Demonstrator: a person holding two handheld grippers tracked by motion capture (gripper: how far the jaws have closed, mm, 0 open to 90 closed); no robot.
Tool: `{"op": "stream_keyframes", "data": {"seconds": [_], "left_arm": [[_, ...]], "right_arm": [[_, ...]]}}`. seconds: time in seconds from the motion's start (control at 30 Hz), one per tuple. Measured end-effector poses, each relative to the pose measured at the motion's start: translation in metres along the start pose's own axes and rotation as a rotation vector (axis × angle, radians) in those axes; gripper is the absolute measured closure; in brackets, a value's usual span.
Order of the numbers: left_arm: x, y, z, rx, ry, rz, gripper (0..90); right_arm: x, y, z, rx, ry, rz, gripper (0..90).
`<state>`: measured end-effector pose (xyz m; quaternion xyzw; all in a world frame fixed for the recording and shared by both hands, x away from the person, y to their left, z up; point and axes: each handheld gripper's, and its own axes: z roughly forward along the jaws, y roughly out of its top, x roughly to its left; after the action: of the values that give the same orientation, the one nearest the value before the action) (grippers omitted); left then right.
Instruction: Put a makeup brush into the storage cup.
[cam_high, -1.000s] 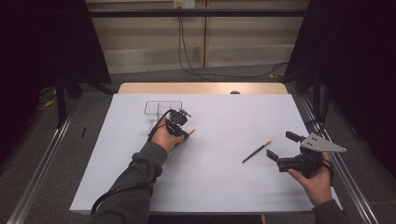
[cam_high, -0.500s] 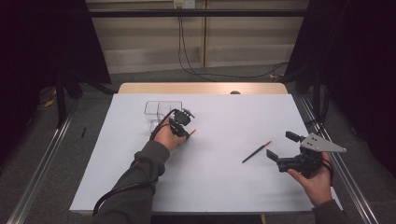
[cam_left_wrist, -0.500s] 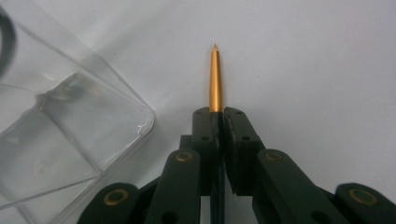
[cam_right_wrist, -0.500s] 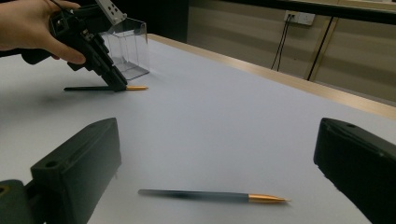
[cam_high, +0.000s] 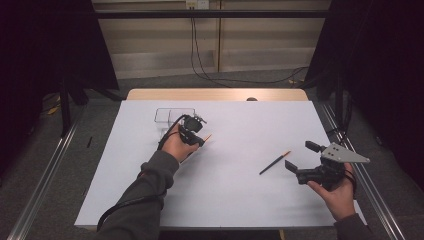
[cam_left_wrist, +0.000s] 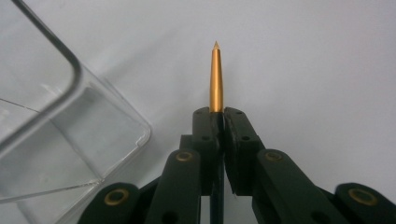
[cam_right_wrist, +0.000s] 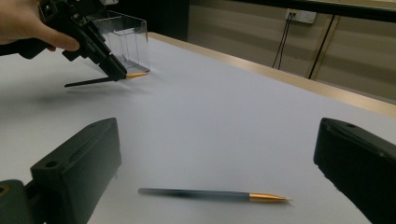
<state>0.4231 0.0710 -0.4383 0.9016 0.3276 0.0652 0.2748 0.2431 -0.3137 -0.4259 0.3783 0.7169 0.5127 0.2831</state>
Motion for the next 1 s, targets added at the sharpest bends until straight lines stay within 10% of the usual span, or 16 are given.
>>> {"op": "stream_keyframes", "data": {"seconds": [0.37,1.0], "left_arm": [[0.003,-0.001,-0.024,-0.270,-0.022,-0.108,83.7],[0.010,-0.003,-0.061,-0.558,-0.001,-0.169,83.6]], "right_arm": [[0.001,0.000,0.001,0.001,0.006,-0.002,0.2],[0.002,0.001,0.001,0.002,0.008,-0.005,0.2]]}}
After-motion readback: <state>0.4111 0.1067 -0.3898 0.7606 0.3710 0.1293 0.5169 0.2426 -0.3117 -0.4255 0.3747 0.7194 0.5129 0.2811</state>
